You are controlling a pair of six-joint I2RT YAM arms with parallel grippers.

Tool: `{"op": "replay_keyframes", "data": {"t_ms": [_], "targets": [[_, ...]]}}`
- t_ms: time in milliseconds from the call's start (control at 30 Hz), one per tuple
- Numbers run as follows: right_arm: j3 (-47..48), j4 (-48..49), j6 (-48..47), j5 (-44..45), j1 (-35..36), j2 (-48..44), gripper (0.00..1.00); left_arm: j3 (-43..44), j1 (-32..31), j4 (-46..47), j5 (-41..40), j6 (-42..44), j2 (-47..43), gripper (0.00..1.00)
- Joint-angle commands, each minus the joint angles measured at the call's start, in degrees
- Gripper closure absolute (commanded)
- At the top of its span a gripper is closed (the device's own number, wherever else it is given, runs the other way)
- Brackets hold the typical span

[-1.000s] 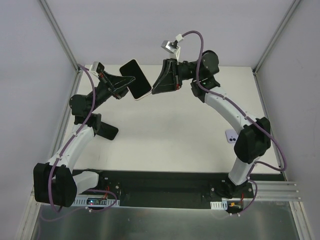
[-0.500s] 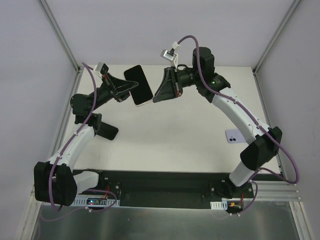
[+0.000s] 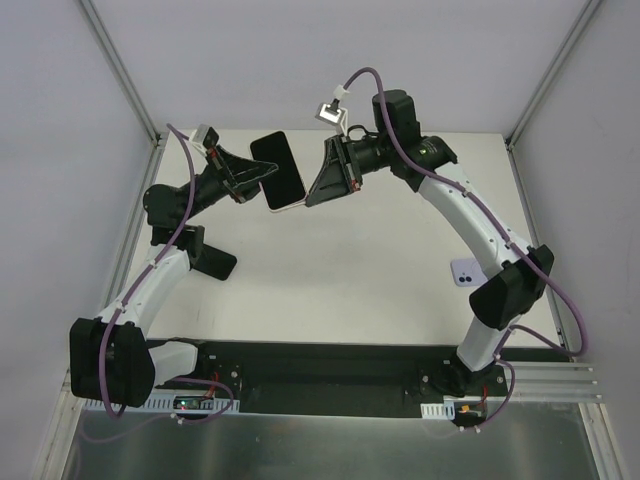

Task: Take the phone out of the phone case
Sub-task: Remove the phone case from the phone.

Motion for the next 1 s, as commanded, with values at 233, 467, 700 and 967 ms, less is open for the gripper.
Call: {"op": "replay_keyframes", "data": {"t_ms": [233,467,700,967], "targets": [[-0.2,0.4,6.0,34.4,0.4,10.3,0.99,5.5,-5.4,14.0,5.4,-16.3,-3.8,1.00],[-3.2,6.5,13.7,39.3,-0.3,11.5,0.99,4.8,-5.5,14.4,5.4,-16.3,-4.4,1.00],[-9.5,15.8,18.8,40.0,-0.6,6.8,0.99,3.6,-5.5,14.6,5.6,-16.0,-4.6,1.00],[-19.1,24.2,24.6,39.2,-1.0,-0.3,0.94,2.2,-5.4,14.0,6.0,-14.5,-4.2,1.00]]}}
